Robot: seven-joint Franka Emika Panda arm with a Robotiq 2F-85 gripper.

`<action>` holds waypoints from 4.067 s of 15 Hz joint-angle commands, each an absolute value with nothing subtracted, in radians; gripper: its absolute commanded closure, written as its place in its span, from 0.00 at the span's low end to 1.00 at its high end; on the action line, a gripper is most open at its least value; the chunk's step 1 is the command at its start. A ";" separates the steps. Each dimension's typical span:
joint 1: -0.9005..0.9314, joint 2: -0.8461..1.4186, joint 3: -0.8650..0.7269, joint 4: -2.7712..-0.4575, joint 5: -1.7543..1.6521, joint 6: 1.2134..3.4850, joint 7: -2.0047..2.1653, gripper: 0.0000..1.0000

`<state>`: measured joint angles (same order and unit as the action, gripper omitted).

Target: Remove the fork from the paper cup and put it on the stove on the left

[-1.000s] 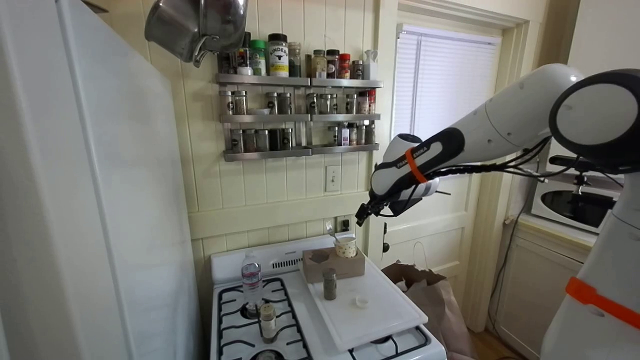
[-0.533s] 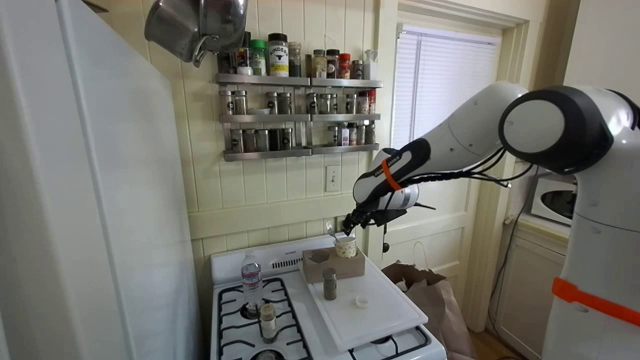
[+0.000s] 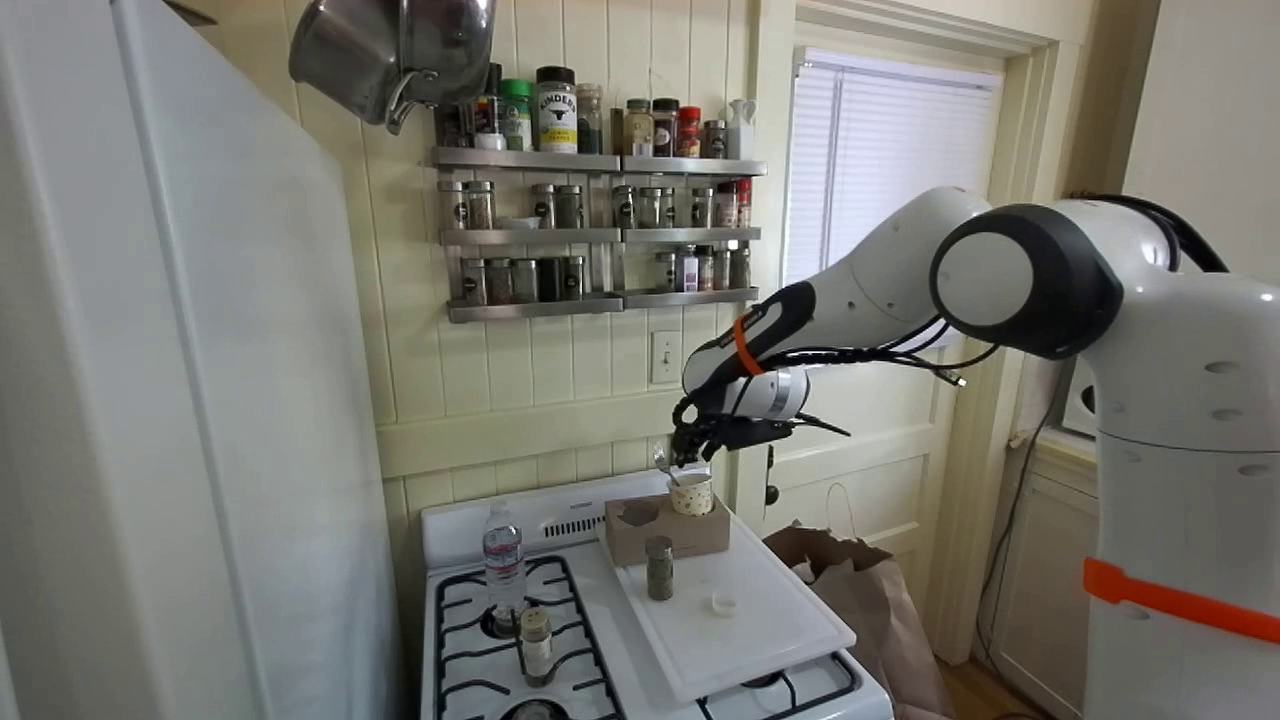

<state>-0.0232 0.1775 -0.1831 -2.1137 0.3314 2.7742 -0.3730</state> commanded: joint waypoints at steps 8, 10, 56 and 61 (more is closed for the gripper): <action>-0.133 0.274 -0.061 -2.019 0.293 2.700 -0.329 0.58; -0.142 0.278 -0.054 -2.018 0.284 2.697 -0.316 0.63; 0.100 -0.183 0.055 -2.213 0.429 2.286 -0.844 0.97; 0.108 -0.168 0.051 -2.202 0.400 2.295 -0.799 0.89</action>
<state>0.0892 -0.1684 0.0686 -2.2035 0.4059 2.2956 -0.8039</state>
